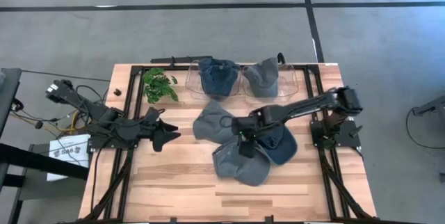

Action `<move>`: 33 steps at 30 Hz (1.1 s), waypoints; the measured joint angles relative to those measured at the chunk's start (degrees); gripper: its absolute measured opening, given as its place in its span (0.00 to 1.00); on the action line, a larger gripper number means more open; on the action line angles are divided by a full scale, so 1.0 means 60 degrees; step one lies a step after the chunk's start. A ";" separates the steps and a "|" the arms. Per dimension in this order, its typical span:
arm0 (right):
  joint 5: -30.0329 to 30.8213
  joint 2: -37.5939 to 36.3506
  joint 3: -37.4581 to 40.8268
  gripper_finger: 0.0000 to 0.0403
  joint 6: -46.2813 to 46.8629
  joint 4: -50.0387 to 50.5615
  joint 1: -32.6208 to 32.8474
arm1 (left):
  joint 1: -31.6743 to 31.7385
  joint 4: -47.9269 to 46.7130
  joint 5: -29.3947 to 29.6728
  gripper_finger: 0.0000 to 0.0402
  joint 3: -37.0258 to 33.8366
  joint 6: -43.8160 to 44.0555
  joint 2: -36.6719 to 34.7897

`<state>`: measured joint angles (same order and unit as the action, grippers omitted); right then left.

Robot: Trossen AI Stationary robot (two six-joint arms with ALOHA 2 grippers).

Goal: Pick & Place hat
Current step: Put the bottom gray cap into the right transparent bin

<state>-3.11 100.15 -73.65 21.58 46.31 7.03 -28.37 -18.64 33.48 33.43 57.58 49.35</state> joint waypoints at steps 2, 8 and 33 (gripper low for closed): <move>0.0008 0.0376 -0.0018 0.66 -0.0520 -0.0123 0.0074 | -0.0102 0.0021 -0.0067 0.56 0.0000 -0.0004 0.0014; -0.0074 0.1382 -0.0014 0.66 -0.1503 -0.0469 0.0286 | -0.0233 0.0006 -0.0399 0.56 0.0000 -0.0077 0.0024; 0.0896 -0.1413 0.0000 0.02 0.1999 -0.0984 0.1234 | -0.0599 0.0013 -0.0511 0.56 0.0000 -0.0152 0.0024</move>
<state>2.26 91.67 -73.65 33.57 40.40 14.44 -31.97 -18.57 30.42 33.43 56.67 49.50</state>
